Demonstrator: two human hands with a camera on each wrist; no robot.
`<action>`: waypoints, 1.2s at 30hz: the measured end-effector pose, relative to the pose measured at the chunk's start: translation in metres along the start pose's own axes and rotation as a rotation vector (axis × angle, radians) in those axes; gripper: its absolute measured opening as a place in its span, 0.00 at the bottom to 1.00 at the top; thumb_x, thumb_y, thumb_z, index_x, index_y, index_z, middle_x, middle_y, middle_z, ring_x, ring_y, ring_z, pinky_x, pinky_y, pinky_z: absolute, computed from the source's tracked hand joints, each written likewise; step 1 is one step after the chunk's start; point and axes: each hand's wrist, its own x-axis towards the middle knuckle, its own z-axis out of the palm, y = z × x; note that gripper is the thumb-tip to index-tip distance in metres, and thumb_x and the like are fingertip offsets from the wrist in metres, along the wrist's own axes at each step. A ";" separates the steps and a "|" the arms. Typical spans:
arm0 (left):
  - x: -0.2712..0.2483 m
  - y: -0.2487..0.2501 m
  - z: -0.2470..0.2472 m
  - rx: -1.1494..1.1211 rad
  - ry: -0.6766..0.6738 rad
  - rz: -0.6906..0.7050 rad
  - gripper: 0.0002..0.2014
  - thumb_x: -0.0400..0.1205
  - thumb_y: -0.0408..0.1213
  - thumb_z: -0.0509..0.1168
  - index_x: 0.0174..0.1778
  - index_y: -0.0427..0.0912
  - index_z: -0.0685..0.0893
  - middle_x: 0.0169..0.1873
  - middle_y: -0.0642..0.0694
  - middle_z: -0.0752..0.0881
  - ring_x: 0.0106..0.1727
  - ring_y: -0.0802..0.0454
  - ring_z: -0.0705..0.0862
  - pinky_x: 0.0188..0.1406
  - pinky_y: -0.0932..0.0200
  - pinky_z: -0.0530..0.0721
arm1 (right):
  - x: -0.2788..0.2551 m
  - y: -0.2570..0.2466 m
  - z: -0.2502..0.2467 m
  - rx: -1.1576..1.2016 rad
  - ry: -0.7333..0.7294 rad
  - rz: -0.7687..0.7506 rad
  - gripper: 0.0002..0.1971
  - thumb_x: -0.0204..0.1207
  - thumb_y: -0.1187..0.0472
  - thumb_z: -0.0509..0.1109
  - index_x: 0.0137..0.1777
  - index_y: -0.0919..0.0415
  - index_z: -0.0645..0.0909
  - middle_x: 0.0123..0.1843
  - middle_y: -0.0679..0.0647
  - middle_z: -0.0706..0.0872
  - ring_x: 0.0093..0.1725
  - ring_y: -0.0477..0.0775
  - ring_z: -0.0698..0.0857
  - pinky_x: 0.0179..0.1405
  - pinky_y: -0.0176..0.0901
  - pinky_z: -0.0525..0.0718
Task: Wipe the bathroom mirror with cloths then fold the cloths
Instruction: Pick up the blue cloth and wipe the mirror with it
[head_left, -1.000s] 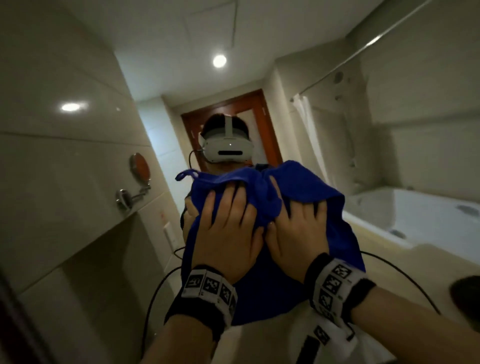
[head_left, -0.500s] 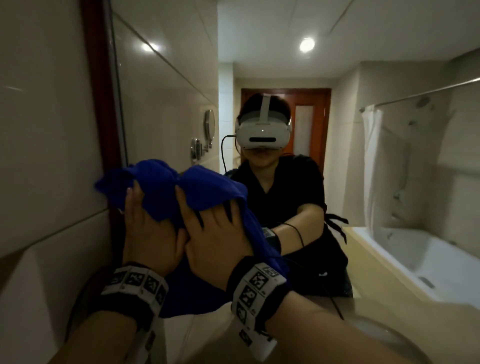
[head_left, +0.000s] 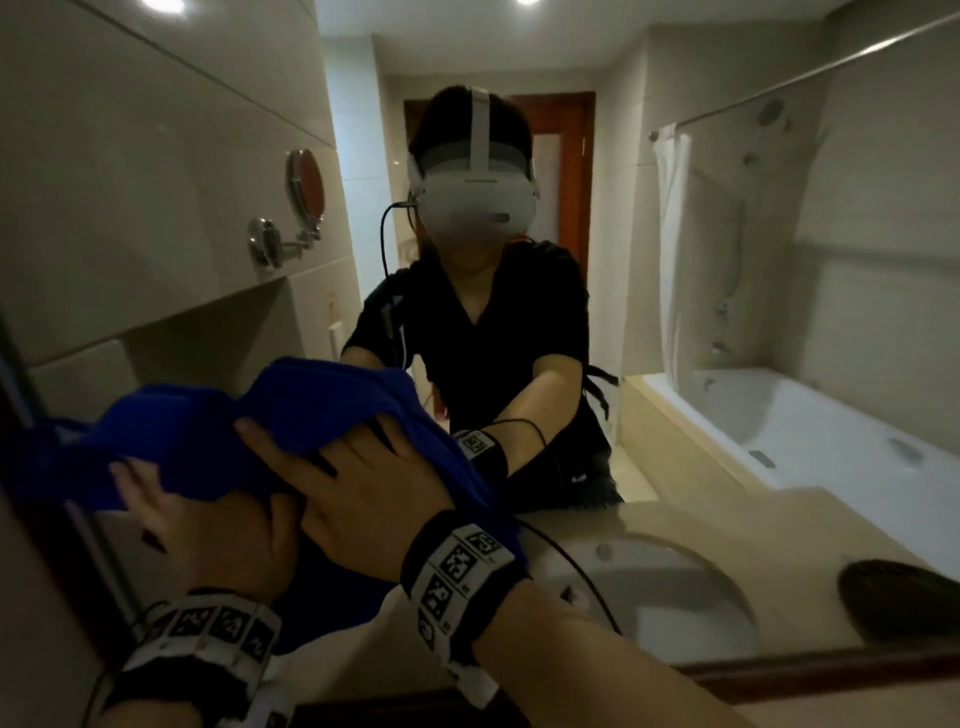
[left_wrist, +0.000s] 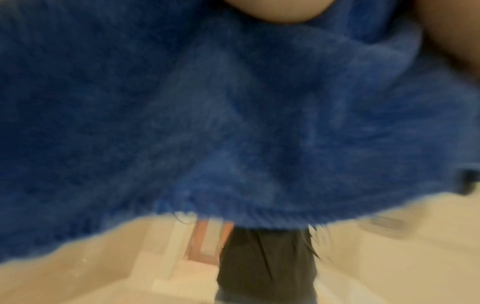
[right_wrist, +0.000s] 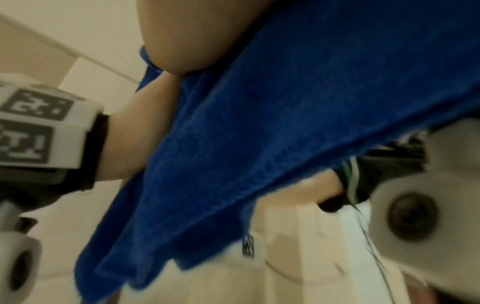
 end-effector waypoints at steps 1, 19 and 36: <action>-0.008 0.019 0.000 0.004 -0.003 -0.007 0.48 0.78 0.62 0.26 0.61 0.30 0.82 0.49 0.25 0.85 0.56 0.21 0.78 0.69 0.24 0.62 | -0.018 0.011 0.003 0.008 0.004 0.017 0.35 0.75 0.43 0.64 0.83 0.43 0.61 0.75 0.47 0.76 0.69 0.55 0.67 0.69 0.53 0.60; -0.120 0.424 -0.052 0.103 0.473 0.578 0.27 0.84 0.53 0.45 0.66 0.37 0.73 0.52 0.24 0.85 0.65 0.29 0.68 0.78 0.35 0.35 | -0.324 0.297 0.021 0.107 0.039 0.233 0.30 0.78 0.46 0.57 0.81 0.42 0.58 0.59 0.50 0.85 0.54 0.59 0.80 0.48 0.52 0.72; -0.181 0.890 -0.118 0.090 0.710 1.066 0.26 0.84 0.49 0.59 0.71 0.34 0.69 0.76 0.34 0.66 0.79 0.39 0.61 0.80 0.38 0.40 | -0.592 0.640 -0.016 -0.015 0.287 0.717 0.23 0.75 0.51 0.57 0.69 0.57 0.69 0.63 0.63 0.76 0.60 0.65 0.72 0.62 0.60 0.67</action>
